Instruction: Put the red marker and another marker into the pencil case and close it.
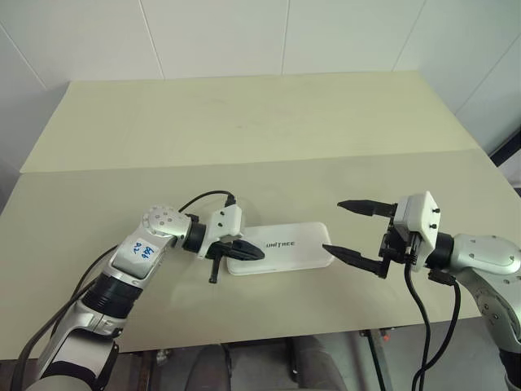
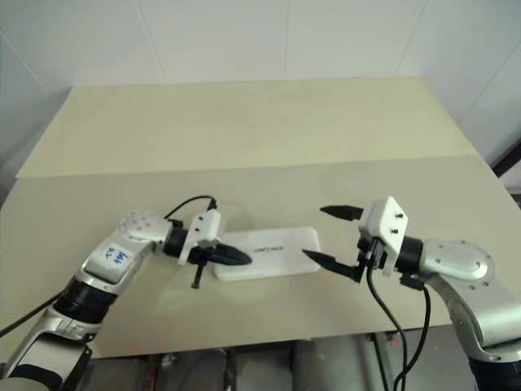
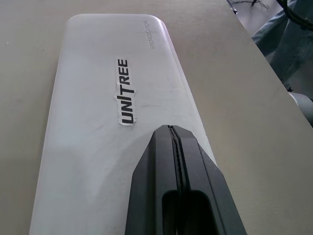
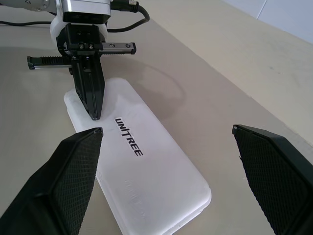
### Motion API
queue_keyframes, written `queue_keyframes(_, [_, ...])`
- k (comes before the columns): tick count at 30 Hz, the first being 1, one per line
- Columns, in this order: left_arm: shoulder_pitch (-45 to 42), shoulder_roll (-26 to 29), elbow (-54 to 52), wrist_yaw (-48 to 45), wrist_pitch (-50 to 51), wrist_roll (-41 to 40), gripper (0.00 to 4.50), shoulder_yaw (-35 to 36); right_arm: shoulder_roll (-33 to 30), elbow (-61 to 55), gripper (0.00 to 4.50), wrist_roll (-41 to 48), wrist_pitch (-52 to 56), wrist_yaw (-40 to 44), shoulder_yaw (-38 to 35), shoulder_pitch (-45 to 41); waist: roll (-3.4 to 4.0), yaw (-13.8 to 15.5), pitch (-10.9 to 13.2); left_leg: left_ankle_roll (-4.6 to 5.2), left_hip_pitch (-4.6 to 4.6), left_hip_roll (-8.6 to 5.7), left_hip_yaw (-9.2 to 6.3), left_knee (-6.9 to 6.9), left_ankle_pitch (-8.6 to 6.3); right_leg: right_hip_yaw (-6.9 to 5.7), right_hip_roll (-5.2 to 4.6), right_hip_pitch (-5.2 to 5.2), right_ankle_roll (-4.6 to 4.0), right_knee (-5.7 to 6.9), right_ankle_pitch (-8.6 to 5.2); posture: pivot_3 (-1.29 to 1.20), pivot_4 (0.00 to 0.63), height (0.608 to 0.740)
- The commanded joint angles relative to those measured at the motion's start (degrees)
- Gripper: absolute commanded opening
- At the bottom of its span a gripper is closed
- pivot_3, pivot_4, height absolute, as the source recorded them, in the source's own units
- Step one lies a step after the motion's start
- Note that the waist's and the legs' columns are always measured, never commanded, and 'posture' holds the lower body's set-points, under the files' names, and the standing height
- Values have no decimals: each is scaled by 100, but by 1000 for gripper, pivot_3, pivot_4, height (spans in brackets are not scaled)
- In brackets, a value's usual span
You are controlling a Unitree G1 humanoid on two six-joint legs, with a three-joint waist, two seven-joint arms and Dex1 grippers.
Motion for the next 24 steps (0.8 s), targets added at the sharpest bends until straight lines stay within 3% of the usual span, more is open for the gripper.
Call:
queue_keyframes(1, [70, -181, -31, 235, 392, -127, 25, 135, -2, -234, 4500, 83, -43, -64, -103, -28, -1, -1, 0, 3, 1, 0, 0, 2, 2, 1, 0, 3, 0, -1, 0, 0, 150, 740])
queue_keyframes(5, [110, -520, -428, 414, 484, -1053, 25, 1118, 40, -80, 4500, 37, -106, -2, 43, -134, -11, 0, 6, 9, -11, -1, -2, 16, 6, -1, 0, 0, -4, -1, 7, 0, 150, 740])
queue_keyframes(6, [242, -431, -624, 310, 616, -1391, 195, 1415, 53, -16, 4500, 12, -134, 22, 92, -190, -14, -20, 8, 9, -12, 0, -2, 16, 6, 0, 0, 0, -4, -1, 7, 0, 150, 740])
queue_keyframes(9, [608, -72, -987, 232, 833, -1757, 903, 1889, 72, 147, 4500, -9, -193, 98, 150, -315, -14, -80, 8, 9, -8, 1, 0, -3, 5, 4, 1, -9, -4, 1, 7, 0, 150, 740])
queue_keyframes(19, [1794, 728, -1518, 268, 510, -1966, 4277, 3012, -106, 681, 4500, 35, -416, 624, 103, -472, -17, 5, 9, 1, -15, 1, 0, -20, -2, -2, -1, -20, -5, -2, 2, 0, 150, 740])
queue_keyframes(20, [1833, 748, -1573, 276, 502, -1985, 4482, 3031, -157, 729, 4500, 49, -430, 711, 50, -457, -16, 17, 9, 1, -15, 1, -1, -18, -2, -3, -2, -19, -5, -3, 1, 0, 150, 740])
queue_keyframes(24, [1973, 844, -1684, 258, 460, -2053, 4482, 3181, -254, 835, 4500, 95, -442, 860, -67, -431, -17, 2, 9, 0, -14, 0, 1, -16, -2, -3, -5, -16, -7, -6, 1, 0, 150, 740])
